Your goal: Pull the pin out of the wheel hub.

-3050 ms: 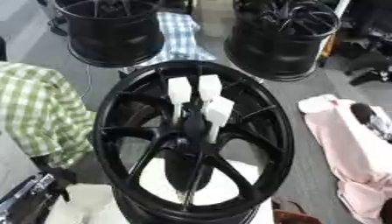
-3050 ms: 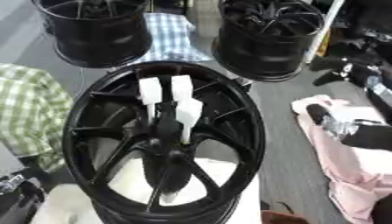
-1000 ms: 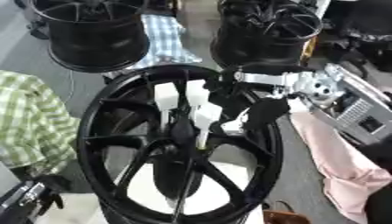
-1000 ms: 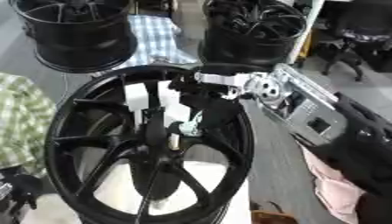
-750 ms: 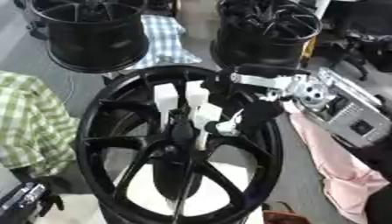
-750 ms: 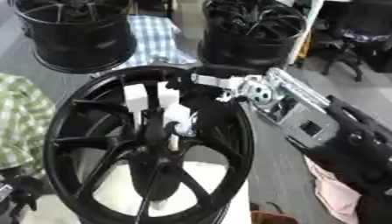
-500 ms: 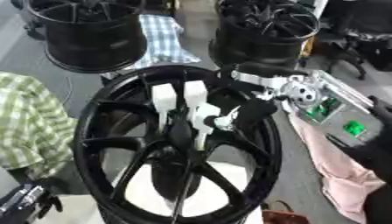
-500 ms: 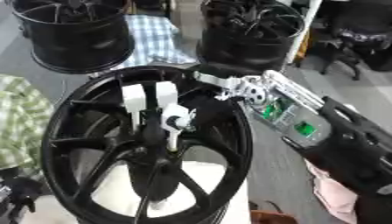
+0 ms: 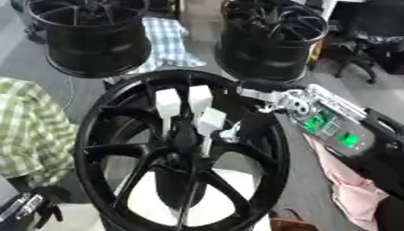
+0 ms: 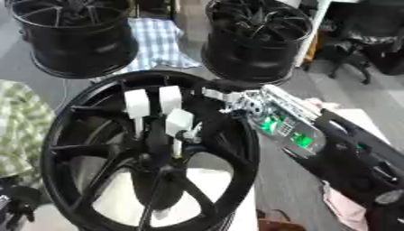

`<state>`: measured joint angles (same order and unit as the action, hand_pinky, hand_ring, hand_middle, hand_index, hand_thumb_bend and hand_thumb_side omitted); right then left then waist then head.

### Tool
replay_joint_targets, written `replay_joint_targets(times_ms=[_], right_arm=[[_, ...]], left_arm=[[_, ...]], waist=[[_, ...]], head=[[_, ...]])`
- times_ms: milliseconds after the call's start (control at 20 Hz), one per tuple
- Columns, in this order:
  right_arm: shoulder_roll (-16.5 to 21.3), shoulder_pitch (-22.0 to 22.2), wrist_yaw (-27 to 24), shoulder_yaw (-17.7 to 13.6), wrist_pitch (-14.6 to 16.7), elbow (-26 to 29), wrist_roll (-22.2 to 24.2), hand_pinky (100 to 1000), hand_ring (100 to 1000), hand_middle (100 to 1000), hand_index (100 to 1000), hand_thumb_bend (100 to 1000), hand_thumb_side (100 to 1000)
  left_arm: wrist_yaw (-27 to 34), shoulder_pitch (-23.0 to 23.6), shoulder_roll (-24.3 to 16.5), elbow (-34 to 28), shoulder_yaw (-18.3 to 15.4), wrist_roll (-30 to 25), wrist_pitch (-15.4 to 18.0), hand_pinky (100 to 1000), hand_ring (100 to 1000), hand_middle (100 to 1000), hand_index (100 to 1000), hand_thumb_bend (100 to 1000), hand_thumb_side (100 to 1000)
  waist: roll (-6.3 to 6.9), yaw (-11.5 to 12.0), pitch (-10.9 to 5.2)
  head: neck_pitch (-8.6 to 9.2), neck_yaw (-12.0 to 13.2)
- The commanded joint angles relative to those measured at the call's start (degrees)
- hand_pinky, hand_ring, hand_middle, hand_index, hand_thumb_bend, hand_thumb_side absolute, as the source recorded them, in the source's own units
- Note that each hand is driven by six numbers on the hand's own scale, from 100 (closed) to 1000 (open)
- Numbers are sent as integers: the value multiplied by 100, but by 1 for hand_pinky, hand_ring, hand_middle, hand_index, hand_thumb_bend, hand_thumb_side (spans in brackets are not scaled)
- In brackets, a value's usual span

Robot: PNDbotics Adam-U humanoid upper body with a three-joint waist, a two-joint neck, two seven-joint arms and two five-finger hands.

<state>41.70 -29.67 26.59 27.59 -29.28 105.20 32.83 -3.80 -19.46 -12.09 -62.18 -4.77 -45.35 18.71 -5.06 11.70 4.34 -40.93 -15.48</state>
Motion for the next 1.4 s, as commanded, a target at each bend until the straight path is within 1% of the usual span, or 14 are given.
replay_joint_targets(times_ms=[50, 300, 400, 450, 500, 550, 600, 650, 850, 1000, 1100, 1250, 1400], right_arm=[[53, -82, 173, -24, 9, -25, 145, 844, 852, 829, 879, 406, 487], [-36, -96, 377, 20, -2, -120, 197, 794, 776, 710, 756, 373, 497], [-56, -104, 463, 24, -19, -127, 161, 778, 740, 637, 695, 300, 484], [-59, -110, 504, 20, -34, -117, 128, 777, 736, 628, 689, 287, 462], [-61, -113, 534, 16, -51, -98, 92, 774, 724, 598, 663, 215, 414], [-61, -116, 551, 6, -73, -71, 47, 774, 722, 593, 659, 188, 398], [-59, -115, 553, -4, -98, -37, -6, 769, 715, 566, 630, 118, 348], [-55, -113, 539, -22, -130, 10, -75, 765, 706, 547, 606, 100, 318], [-1, -93, 328, -102, -328, 196, -397, 754, 684, 479, 529, 100, 270], [94, -62, 56, -174, -477, 364, -589, 750, 677, 453, 501, 100, 247], [195, -38, -144, -256, -568, 523, -681, 749, 675, 448, 498, 100, 244], [431, 0, -571, -488, -717, 844, -815, 742, 663, 434, 489, 100, 247], [800, 4, -1077, -874, -707, 928, -1089, 744, 661, 430, 487, 100, 244]], left_arm=[[-34, -111, -19, -43, 32, -662, 699, 458, 167, 548, 692, 100, 857], [-66, -129, 1, -26, 51, -662, 725, 459, 165, 548, 693, 100, 859], [-76, -134, 7, -20, 56, -662, 732, 459, 165, 548, 693, 100, 860], [-81, -137, 9, -17, 60, -662, 735, 459, 165, 548, 693, 100, 860], [-85, -139, 11, -14, 63, -662, 738, 459, 165, 548, 693, 100, 860], [-89, -141, 12, -13, 66, -662, 741, 459, 165, 548, 693, 100, 861], [-93, -142, 13, -11, 69, -662, 744, 459, 165, 548, 693, 100, 861], [-97, -141, 11, -7, 71, -662, 746, 459, 165, 548, 693, 100, 862], [-119, -138, 3, 14, 75, -662, 766, 460, 161, 549, 694, 100, 866], [-148, -125, -12, 40, 73, -662, 802, 461, 156, 550, 695, 100, 870], [-167, -113, -25, 62, 66, -662, 832, 461, 154, 550, 695, 100, 871], [-197, -82, -59, 102, 55, -662, 886, 461, 147, 550, 696, 100, 875], [-232, -42, -95, 152, 38, -662, 944, 462, 143, 551, 696, 100, 878]], waist=[[39, 8, -38], [37, 27, -36], [35, 32, -34], [33, 35, -35], [31, 37, -35], [29, 39, -35], [27, 40, -36], [26, 38, -37], [22, 23, -45], [20, -5, -54], [17, -28, -60], [11, -77, -80], [-3, -131, -116]], head=[[61, -24], [78, -35], [89, -39], [91, -41], [93, -43], [95, -43], [96, -40], [99, -35], [109, -13], [112, 2], [109, 15], [88, 47], [71, 85]])
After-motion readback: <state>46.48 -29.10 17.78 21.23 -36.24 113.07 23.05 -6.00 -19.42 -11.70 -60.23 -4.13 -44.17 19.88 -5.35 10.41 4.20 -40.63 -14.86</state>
